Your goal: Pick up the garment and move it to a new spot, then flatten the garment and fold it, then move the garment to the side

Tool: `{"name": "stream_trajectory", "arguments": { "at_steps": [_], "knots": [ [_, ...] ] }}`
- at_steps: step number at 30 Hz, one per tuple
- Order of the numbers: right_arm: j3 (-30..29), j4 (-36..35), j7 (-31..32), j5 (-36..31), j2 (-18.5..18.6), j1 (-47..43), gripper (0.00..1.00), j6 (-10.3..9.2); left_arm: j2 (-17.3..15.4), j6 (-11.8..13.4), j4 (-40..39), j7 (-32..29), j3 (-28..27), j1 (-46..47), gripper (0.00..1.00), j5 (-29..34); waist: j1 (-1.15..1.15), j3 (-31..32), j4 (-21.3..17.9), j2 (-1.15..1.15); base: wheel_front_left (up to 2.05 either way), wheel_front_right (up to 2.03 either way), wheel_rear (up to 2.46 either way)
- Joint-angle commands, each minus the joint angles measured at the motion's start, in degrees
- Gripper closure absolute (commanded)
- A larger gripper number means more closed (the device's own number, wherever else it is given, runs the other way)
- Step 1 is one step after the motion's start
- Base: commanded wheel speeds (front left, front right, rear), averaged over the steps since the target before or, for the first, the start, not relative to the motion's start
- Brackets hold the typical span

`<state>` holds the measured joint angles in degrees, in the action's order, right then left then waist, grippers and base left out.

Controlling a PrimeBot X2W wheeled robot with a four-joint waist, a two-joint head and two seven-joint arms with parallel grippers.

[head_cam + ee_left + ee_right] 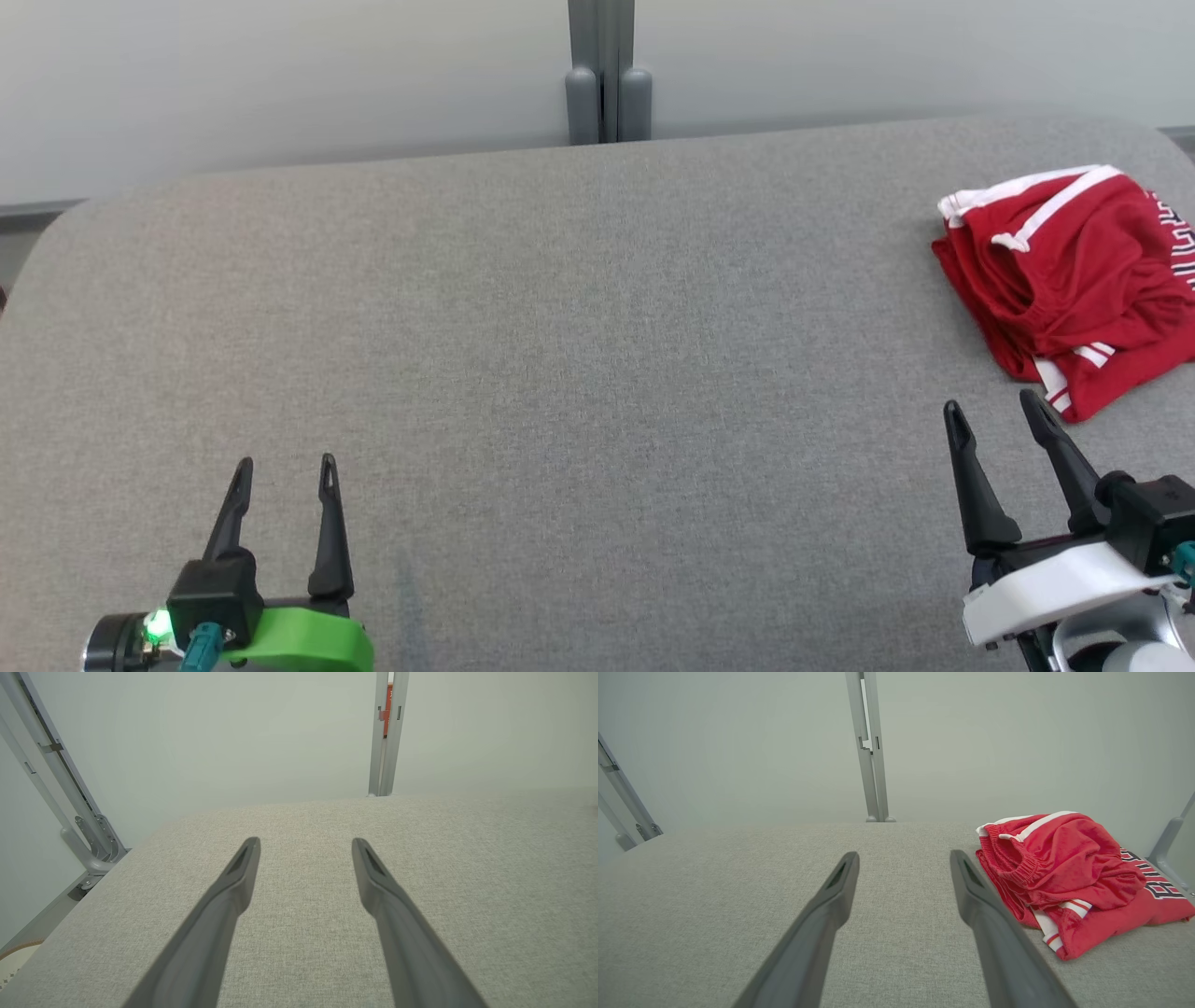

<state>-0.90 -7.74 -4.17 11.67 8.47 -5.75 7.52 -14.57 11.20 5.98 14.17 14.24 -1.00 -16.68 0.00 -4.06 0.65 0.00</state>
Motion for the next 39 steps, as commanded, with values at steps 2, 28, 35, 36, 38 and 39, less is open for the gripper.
{"name": "stream_trajectory", "arguments": {
  "at_steps": [2, 28, 35, 36, 38, 39],
  "knots": [
    [0.07, -0.58, 0.43, -0.32, 0.26, -1.75, 0.0, -0.06, -0.29, 0.17, 0.19, 0.11, 0.28, -1.5, 0.0, -0.2, 0.0, 2.12, 0.3, 0.0, 0.0, 0.0, 0.0],
    [-0.32, -2.88, 1.46, -0.68, 0.31, -4.85, 0.0, -0.06, -1.23, -0.04, 0.19, -0.2, 1.38, -2.94, 0.0, -1.48, 0.0, 3.77, -0.07, 0.0, 0.0, 0.0, 0.0],
    [-0.18, -2.66, 1.24, -0.58, 0.24, -4.97, 0.0, -0.06, -1.5, 0.05, 0.29, -0.32, 1.55, -2.92, 0.0, -1.76, 0.0, 3.88, -0.09, 0.0, 0.0, 0.0, 0.0],
    [-0.2, -2.65, 1.23, -0.49, 0.22, -4.97, 0.0, -0.06, -1.52, 0.08, 0.29, -0.32, 1.59, -2.94, 0.0, -1.79, 0.0, 3.88, -0.06, 0.0, 0.0, 0.0, 0.0],
    [-0.22, -2.61, 1.19, -0.3, 0.37, -5.0, 0.0, -0.06, -1.54, 0.11, 0.34, -0.35, 1.71, -2.91, 0.0, -1.85, 0.0, 3.91, 0.03, 0.0, 0.0, 0.0, 0.0],
    [-0.21, -2.55, 1.22, -0.22, 0.43, -4.99, 0.0, -0.06, -1.55, 0.13, 0.36, -0.34, 1.74, -2.87, 0.0, -1.86, 0.0, 3.92, 0.05, 0.0, 0.0, 0.0, 0.0]
  ]
}}
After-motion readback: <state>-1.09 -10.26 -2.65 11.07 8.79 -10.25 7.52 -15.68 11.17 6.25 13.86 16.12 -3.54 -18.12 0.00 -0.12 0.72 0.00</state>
